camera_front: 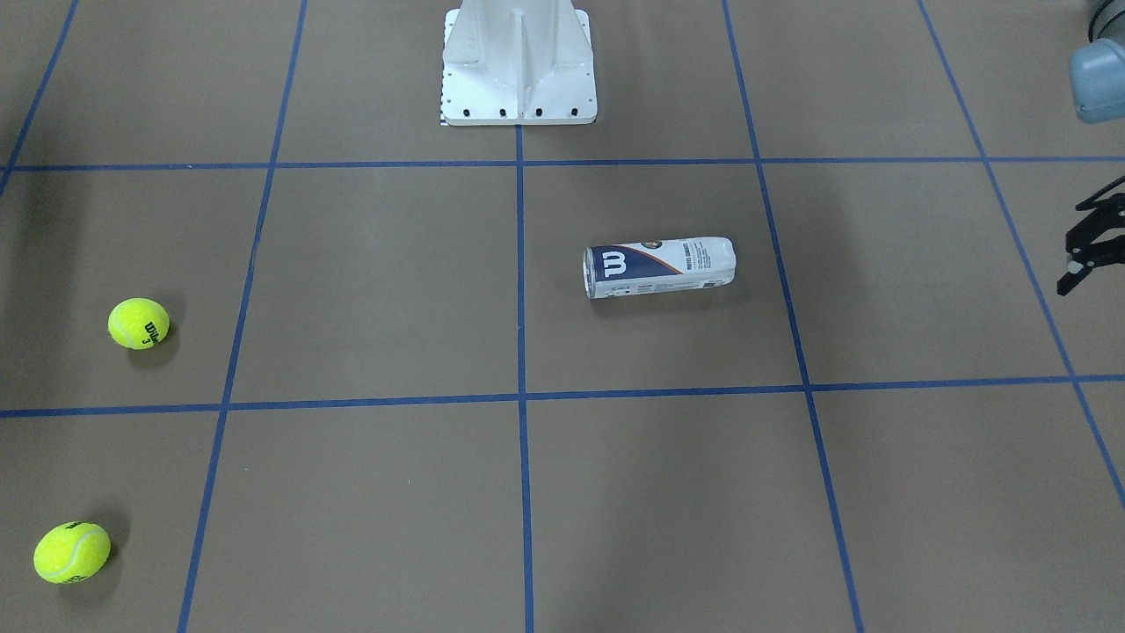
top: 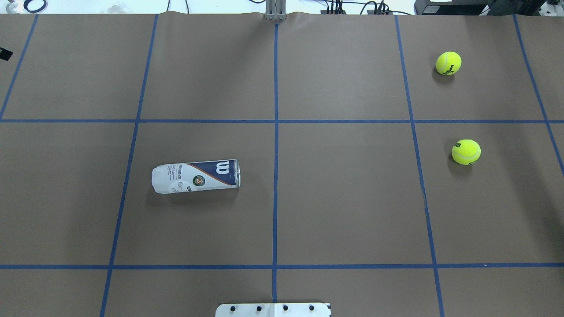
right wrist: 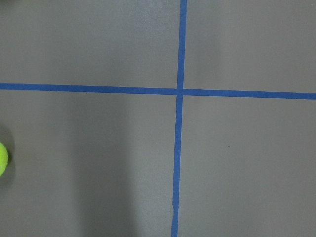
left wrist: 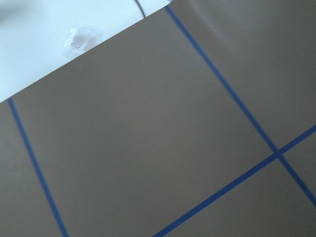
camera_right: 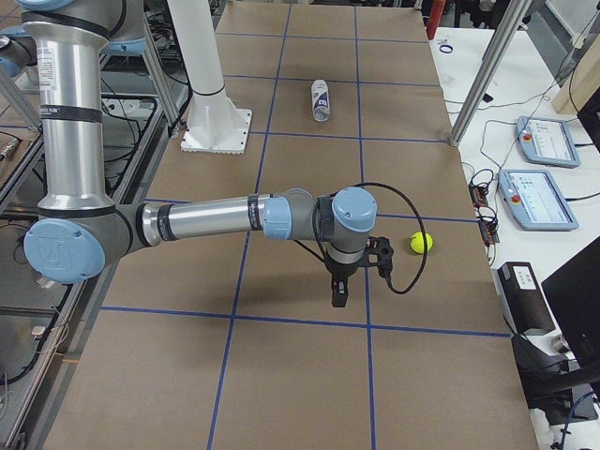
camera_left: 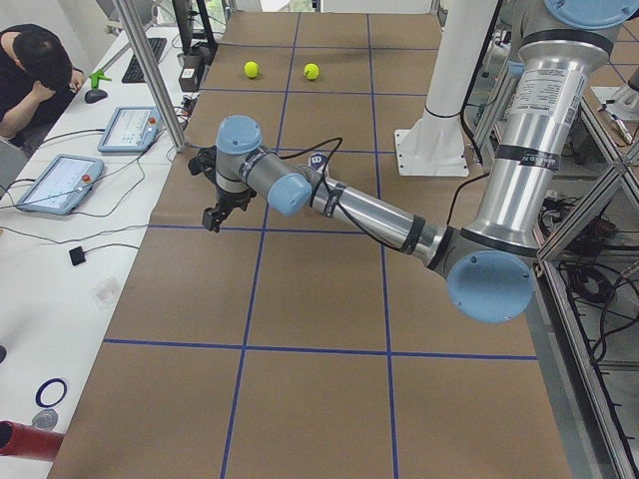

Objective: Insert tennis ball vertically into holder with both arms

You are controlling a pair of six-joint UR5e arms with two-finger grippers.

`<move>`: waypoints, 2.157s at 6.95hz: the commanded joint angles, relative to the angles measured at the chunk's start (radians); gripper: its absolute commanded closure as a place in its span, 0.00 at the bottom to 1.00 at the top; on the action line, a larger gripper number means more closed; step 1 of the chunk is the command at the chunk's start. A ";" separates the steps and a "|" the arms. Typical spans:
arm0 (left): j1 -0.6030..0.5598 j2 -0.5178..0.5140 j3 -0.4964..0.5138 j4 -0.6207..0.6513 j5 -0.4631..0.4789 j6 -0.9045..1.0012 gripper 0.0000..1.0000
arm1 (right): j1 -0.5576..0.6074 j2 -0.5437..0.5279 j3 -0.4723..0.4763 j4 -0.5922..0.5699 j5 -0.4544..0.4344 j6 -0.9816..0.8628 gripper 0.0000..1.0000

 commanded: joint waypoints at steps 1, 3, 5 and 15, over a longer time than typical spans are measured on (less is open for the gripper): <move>0.153 -0.097 -0.006 0.007 0.093 0.083 0.00 | 0.002 -0.002 -0.001 -0.009 0.024 0.000 0.01; 0.310 -0.178 -0.010 0.007 0.203 0.071 0.05 | 0.000 -0.002 -0.002 -0.009 0.026 0.000 0.01; 0.468 -0.289 0.002 0.033 0.255 0.040 0.02 | 0.000 0.000 -0.002 -0.009 0.030 0.000 0.01; 0.807 -0.492 0.114 0.305 0.487 0.199 0.01 | 0.000 0.000 -0.007 -0.009 0.043 0.000 0.01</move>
